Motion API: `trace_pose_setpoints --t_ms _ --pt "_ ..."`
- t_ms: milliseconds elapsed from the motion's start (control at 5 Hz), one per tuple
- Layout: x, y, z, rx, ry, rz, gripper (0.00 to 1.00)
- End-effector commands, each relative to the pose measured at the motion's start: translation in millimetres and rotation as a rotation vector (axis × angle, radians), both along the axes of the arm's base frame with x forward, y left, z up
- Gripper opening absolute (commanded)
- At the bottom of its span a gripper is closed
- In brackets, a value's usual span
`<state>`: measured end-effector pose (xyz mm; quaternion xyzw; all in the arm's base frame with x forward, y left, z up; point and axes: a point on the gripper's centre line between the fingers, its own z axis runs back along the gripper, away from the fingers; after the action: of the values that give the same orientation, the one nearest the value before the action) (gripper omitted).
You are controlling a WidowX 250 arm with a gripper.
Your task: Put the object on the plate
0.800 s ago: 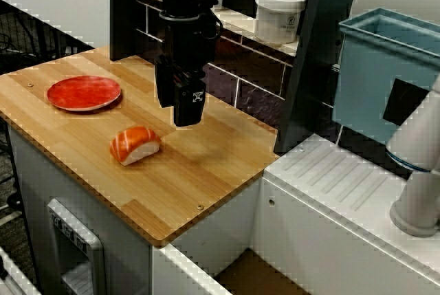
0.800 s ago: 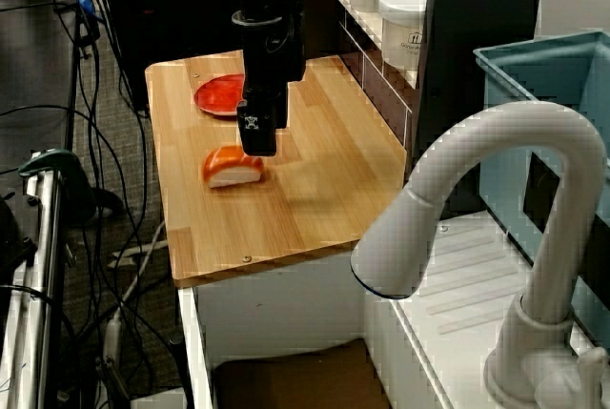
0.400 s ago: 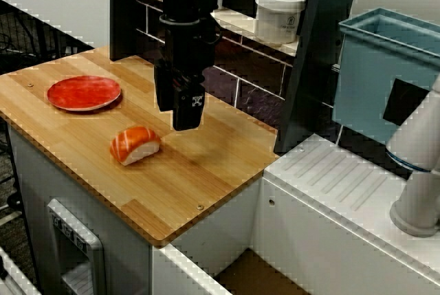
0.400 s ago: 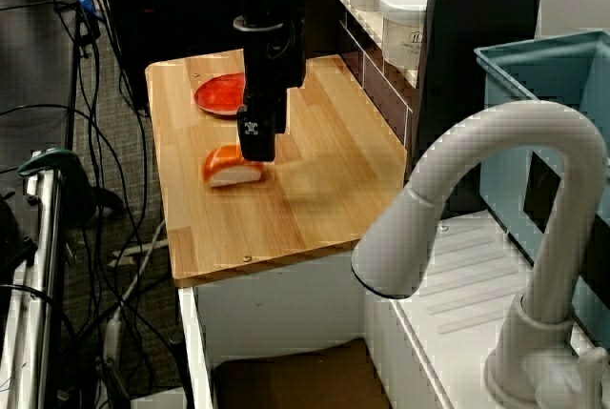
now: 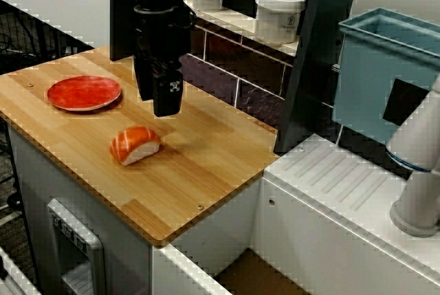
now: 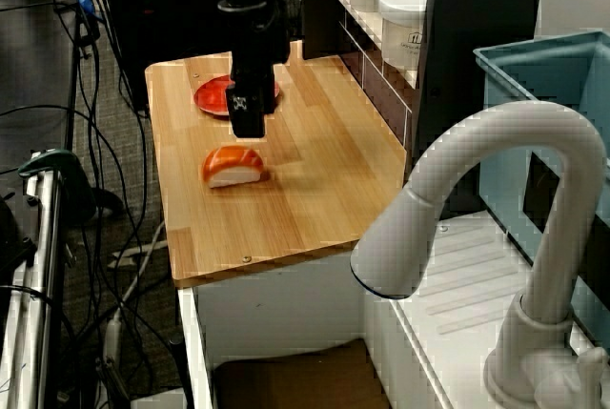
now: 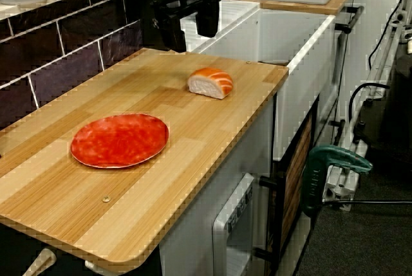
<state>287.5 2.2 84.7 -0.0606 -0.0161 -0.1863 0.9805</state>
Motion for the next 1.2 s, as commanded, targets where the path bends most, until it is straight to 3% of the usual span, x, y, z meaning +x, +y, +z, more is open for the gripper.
trace_pose_setpoints --t_ms 0,400,1000 --pt "-9.2 12 9.0 0.022 -0.095 0.056 1.00" --pt "-15.7 -1 -15.4 0.064 -0.110 0.034 1.00" --pt "-19.1 2 -26.5 0.089 -0.098 0.032 1.00"
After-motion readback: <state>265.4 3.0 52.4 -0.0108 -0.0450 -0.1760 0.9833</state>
